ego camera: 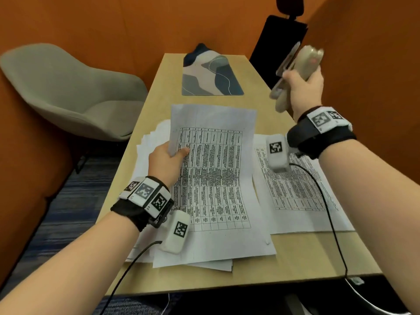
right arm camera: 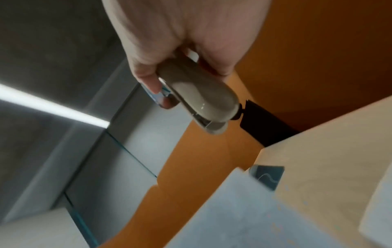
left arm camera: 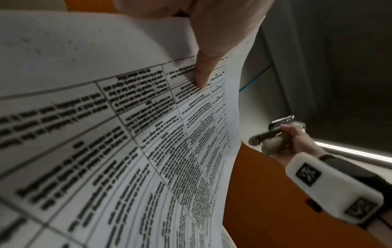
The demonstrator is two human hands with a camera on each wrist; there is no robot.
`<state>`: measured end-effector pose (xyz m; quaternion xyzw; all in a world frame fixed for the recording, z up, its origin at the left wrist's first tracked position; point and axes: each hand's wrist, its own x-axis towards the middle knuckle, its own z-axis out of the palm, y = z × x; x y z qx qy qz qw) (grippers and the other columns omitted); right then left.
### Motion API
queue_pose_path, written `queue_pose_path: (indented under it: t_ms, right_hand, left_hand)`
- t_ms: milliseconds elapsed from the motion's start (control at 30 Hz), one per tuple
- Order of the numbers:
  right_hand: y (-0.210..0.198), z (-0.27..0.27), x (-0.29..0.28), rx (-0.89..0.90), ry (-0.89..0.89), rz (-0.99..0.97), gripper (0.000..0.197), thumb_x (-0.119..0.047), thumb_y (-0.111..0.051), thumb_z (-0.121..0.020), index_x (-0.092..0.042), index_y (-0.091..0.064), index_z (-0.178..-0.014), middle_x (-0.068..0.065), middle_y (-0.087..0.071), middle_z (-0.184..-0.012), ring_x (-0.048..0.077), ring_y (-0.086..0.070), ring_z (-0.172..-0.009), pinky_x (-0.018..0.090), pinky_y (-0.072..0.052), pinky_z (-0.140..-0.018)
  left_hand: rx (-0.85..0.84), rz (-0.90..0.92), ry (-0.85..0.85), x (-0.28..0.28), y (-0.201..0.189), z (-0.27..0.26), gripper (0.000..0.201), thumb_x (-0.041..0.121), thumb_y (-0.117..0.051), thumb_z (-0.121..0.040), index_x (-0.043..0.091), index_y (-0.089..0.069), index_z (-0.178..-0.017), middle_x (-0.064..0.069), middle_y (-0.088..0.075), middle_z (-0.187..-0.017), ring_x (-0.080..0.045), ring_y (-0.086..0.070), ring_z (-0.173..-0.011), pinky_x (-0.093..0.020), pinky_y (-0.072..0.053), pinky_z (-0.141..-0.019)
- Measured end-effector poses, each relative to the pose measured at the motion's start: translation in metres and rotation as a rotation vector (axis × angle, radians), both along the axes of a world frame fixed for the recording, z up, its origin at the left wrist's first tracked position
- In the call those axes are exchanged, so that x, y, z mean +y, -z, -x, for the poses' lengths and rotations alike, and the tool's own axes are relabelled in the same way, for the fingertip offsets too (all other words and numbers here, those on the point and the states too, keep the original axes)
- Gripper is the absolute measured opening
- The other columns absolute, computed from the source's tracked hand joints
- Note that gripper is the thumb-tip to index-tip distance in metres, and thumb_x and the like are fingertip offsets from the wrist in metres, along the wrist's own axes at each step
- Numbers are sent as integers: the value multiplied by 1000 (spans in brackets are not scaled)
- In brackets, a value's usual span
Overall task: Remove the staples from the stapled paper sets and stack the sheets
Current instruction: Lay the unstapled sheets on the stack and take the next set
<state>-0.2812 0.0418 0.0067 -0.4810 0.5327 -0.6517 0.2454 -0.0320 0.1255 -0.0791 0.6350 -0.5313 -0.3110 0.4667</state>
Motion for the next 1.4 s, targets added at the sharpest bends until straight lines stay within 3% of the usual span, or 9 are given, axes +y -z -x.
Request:
queue_pose_path:
  t_ms: [100, 233, 433, 633, 833, 967, 1167, 1300, 1400]
  right_hand:
    - [-8, -14, 3, -146, -155, 83, 19, -13, -56, -85, -24, -50, -99, -4, -59, -90, 13, -59, -84, 33, -50, -85]
    - [4, -24, 7, -54, -233, 41, 15, -11, -55, -86, -22, -52, -95, -5, -59, -86, 5, -59, -74, 20, -50, -72]
    - [9, -29, 12, -45, -274, 21, 19, -20, -56, -72, -24, -53, -90, -1, -62, -87, 19, -59, -83, 39, -51, -85]
    - [4, -34, 9, -82, -113, 45, 11, -30, -60, -72, -27, -57, -83, -4, -62, -79, 18, -59, -78, 43, -52, -83]
    - [6, -34, 1, -161, 13, 42, 19, -39, -64, -75, -22, -63, -83, -2, -64, -79, 17, -61, -76, 40, -53, -82]
    - [9, -33, 0, -136, 65, 18, 30, -42, -64, -77, -14, -66, -88, 2, -68, -84, 17, -63, -78, 37, -52, -82]
    - [-4, -26, 14, -244, 30, 124, 26, -46, -66, -75, -26, -59, -90, 2, -68, -93, 22, -66, -93, 41, -51, -90]
    - [-20, -12, 31, -379, 29, 312, 38, -49, -62, -73, -18, -58, -95, 1, -66, -85, 18, -67, -80, 36, -55, -80]
    - [-16, -7, 49, -227, -166, 66, 29, -43, -56, -83, -14, -59, -82, -4, -62, -64, 10, -59, -54, 23, -51, -54]
  left_hand:
    - [-23, 48, 10, 4, 0, 2, 25, 20, -56, -92, 10, -63, -114, 0, -62, -92, -17, -56, -80, -21, -39, -69]
    - [-59, 103, 17, 9, -1, 3, 21, 19, -57, -91, 11, -67, -108, -3, -65, -87, -19, -56, -74, -26, -43, -66]
    - [-64, 159, 39, 14, -5, 6, 18, 17, -58, -91, 11, -69, -104, -6, -66, -88, -29, -62, -88, -35, -49, -80]
    - [-66, 195, 61, 15, -5, 7, 18, 18, -57, -92, 11, -69, -103, 4, -62, -83, -15, -56, -81, -10, -41, -67]
    - [-60, 212, 102, 16, -6, 7, 13, 16, -57, -91, 17, -69, -98, 20, -59, -74, -3, -55, -71, -4, -41, -63]
    - [-59, 197, 128, 17, -4, 7, 12, 17, -57, -91, 14, -69, -95, 8, -62, -74, -14, -56, -72, -8, -41, -60]
    - [-58, 165, 91, 10, -5, 7, 11, 18, -57, -91, 17, -67, -95, -11, -67, -86, -21, -57, -78, -27, -47, -65]
    - [-46, 132, 37, 5, -7, 3, 10, 18, -57, -91, 18, -66, -96, -16, -69, -92, -33, -61, -80, -37, -50, -73]
    - [-5, 109, 20, 2, -10, 3, 21, 17, -55, -92, 11, -65, -109, -8, -68, -102, -21, -59, -84, -26, -45, -75]
